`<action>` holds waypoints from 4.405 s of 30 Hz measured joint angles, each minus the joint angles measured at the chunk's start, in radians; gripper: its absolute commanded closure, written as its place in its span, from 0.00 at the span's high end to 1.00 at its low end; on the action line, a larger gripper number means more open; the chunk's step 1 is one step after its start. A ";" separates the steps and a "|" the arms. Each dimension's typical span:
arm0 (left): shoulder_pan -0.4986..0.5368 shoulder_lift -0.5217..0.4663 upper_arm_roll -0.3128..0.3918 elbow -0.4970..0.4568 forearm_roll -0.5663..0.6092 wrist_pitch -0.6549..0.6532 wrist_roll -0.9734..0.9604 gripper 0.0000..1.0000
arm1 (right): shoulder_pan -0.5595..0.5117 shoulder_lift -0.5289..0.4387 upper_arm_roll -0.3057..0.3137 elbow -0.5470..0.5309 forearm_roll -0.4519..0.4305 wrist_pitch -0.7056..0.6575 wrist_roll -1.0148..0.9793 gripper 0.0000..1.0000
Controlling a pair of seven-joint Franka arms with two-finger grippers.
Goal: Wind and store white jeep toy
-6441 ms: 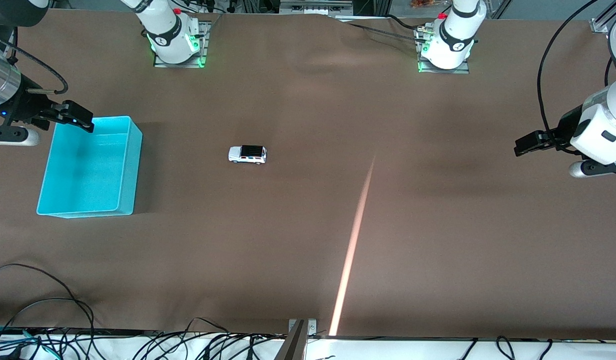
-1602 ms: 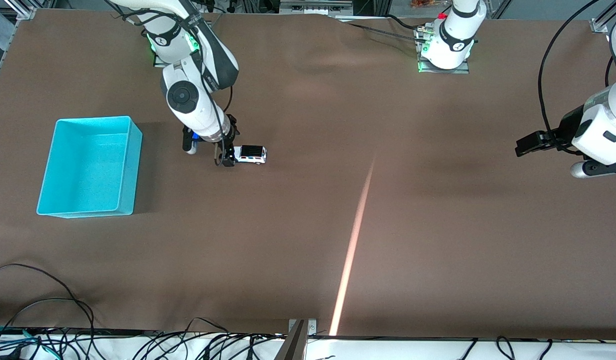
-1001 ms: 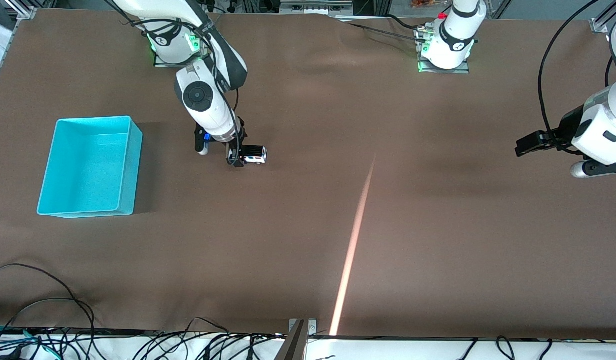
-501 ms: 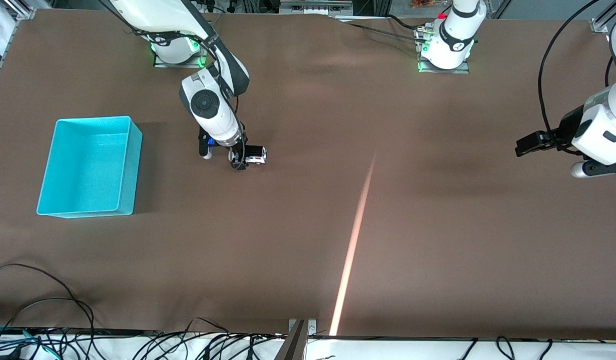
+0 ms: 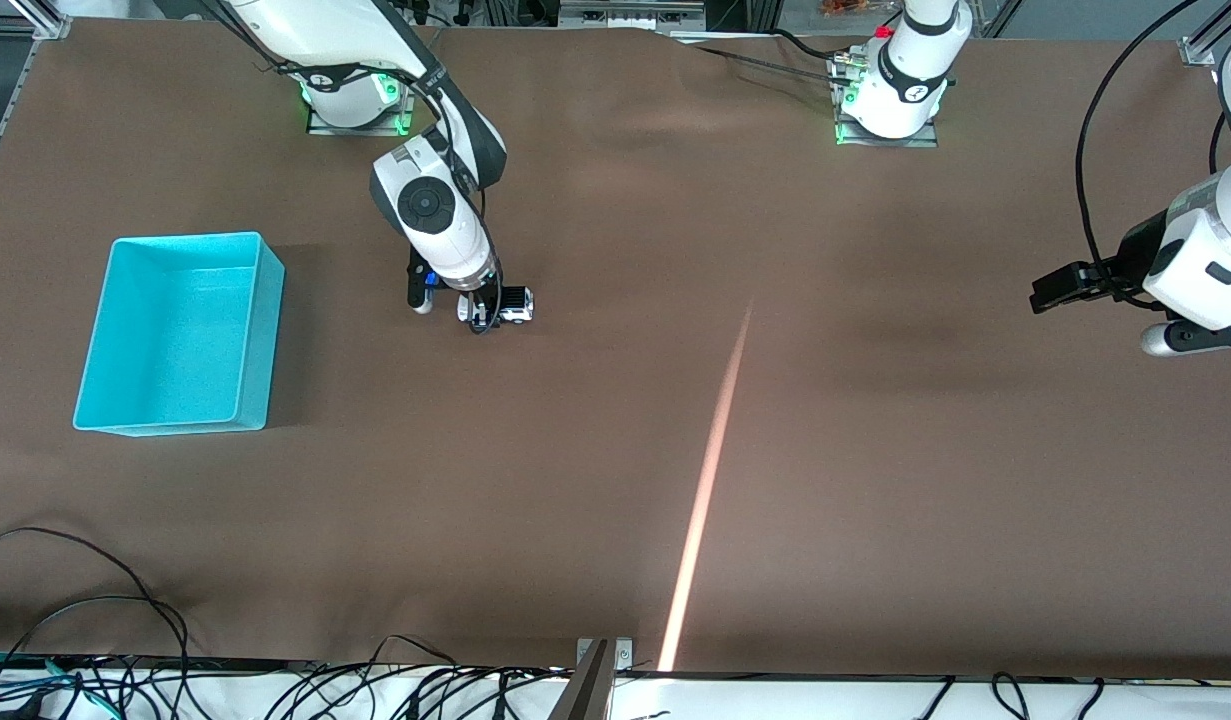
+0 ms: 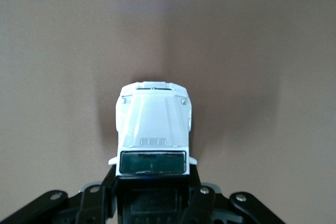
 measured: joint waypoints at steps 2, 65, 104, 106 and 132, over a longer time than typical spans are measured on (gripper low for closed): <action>0.000 0.000 0.000 0.000 0.000 0.000 0.000 1.00 | -0.001 0.000 -0.003 0.016 0.000 -0.025 0.003 0.00; 0.000 0.000 0.000 0.000 0.000 0.000 0.000 1.00 | -0.377 -0.337 -0.311 0.171 -0.014 -0.762 -1.647 0.00; 0.002 0.000 0.003 0.000 0.000 0.000 0.000 1.00 | -0.439 0.034 -0.483 0.117 -0.043 -0.296 -1.955 0.83; 0.002 0.000 0.003 0.000 0.000 0.000 0.000 1.00 | -0.439 0.033 -0.482 0.118 -0.043 -0.296 -1.947 0.89; 0.009 0.000 0.004 0.008 0.000 0.000 0.000 1.00 | -0.438 -0.236 -0.437 0.143 -0.043 -0.541 -1.841 1.00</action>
